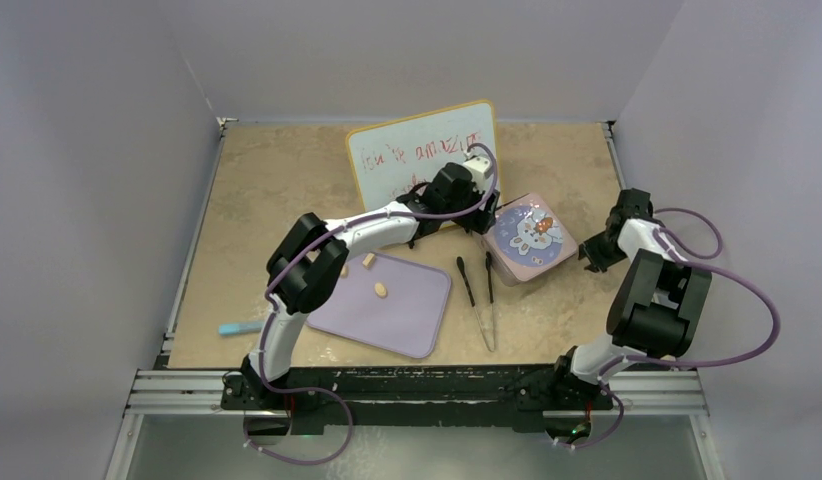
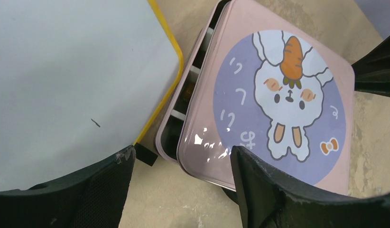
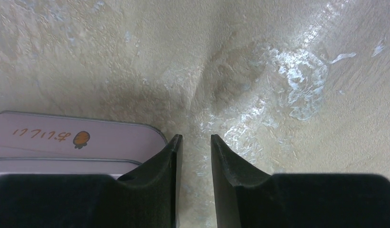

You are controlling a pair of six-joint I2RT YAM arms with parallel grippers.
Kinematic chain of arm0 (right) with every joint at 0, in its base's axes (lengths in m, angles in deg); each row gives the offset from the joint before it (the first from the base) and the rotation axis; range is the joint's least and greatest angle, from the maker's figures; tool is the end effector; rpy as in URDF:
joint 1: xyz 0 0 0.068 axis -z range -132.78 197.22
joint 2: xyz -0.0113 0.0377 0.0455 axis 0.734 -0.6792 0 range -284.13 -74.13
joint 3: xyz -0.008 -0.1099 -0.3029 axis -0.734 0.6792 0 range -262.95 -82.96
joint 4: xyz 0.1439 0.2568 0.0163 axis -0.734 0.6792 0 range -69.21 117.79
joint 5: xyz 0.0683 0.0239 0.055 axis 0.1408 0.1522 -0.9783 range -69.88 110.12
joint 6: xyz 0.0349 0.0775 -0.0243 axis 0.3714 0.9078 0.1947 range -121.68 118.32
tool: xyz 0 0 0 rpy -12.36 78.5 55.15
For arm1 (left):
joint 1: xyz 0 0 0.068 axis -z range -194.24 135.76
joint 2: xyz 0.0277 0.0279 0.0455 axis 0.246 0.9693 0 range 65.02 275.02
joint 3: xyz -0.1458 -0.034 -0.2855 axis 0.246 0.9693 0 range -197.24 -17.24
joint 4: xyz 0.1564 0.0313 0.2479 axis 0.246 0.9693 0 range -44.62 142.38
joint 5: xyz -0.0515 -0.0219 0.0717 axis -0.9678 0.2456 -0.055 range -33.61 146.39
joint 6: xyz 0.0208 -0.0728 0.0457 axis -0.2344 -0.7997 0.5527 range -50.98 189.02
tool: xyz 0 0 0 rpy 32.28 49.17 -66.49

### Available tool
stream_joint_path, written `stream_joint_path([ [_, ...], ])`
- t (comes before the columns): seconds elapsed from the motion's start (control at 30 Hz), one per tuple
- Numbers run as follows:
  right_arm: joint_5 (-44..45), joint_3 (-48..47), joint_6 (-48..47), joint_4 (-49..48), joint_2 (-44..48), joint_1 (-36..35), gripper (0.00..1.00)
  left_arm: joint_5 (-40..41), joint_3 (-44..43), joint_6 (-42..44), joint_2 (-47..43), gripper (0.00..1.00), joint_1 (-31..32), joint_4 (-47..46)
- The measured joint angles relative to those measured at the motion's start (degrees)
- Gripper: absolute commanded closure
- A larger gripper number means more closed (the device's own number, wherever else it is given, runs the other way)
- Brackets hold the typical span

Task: Pack the chocolate
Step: Close the box lid on the packing box.

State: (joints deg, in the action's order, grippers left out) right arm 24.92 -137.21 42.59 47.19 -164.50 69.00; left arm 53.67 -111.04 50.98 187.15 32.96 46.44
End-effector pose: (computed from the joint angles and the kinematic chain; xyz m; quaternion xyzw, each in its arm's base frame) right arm 0.3265 -0.1375 0.1766 0.5372 0.8083 0.0064 0.2408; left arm 0.4019 -0.4395 0.2252 0.2289 0.8323 -0.2892 0.4139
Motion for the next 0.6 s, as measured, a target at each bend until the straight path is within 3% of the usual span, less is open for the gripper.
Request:
stream_joint_path([
  [0.6, -3.9, 4.2, 3.2, -2.6, 5.3, -3.0, 0.71, -1.2, 4.0, -2.6, -0.3, 0.29, 0.0, -1.8],
])
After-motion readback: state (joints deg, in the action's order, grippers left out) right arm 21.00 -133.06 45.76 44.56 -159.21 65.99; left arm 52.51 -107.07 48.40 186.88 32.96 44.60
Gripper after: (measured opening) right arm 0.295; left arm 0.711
